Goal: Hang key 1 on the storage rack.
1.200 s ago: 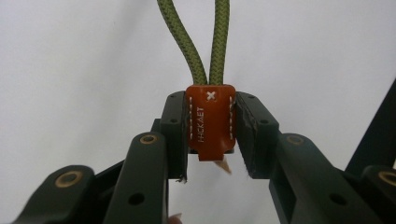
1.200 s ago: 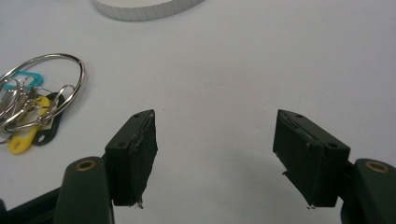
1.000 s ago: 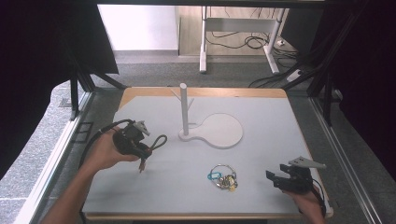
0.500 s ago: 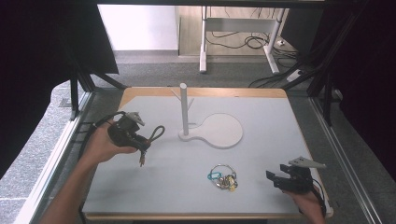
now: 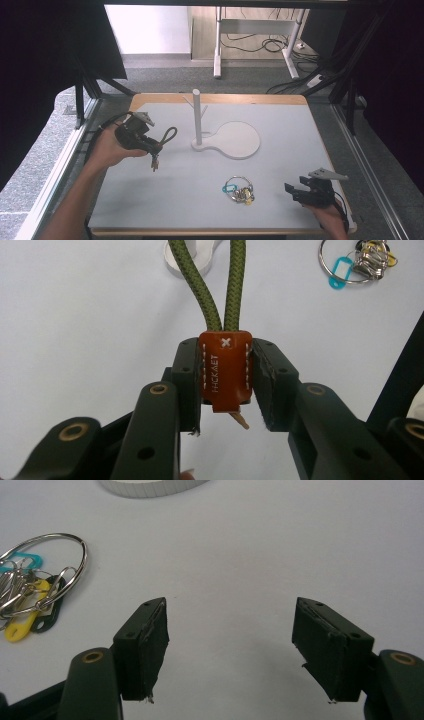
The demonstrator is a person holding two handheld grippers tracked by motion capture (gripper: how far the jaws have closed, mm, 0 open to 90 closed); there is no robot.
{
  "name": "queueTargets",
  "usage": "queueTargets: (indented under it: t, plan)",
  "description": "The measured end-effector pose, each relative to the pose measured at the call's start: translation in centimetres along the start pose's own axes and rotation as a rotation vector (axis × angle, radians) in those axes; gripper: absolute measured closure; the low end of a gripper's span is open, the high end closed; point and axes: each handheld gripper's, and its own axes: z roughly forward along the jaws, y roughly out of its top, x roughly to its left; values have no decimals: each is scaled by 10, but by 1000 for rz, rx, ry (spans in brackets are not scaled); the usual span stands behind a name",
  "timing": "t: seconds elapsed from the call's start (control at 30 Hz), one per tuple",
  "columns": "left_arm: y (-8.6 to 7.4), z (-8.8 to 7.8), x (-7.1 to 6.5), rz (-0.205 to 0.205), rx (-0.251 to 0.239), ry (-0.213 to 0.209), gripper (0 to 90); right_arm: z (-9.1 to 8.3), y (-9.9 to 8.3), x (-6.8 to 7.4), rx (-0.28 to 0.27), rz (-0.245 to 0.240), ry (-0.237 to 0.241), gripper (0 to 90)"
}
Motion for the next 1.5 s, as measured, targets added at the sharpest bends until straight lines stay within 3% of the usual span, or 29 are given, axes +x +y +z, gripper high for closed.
queueTargets:
  t: [0.53,0.87,1.5]
  plan:
    - [13,-1,11,-36,-28,-4,664,0,-1,-1,8,-3,0,314]
    - [19,1,14,-52,-59,-28,664,1,-1,-1,14,-6,-2,314]
    - [35,-3,25,-83,-100,-26,664,2,-1,-2,24,-5,-5,314]
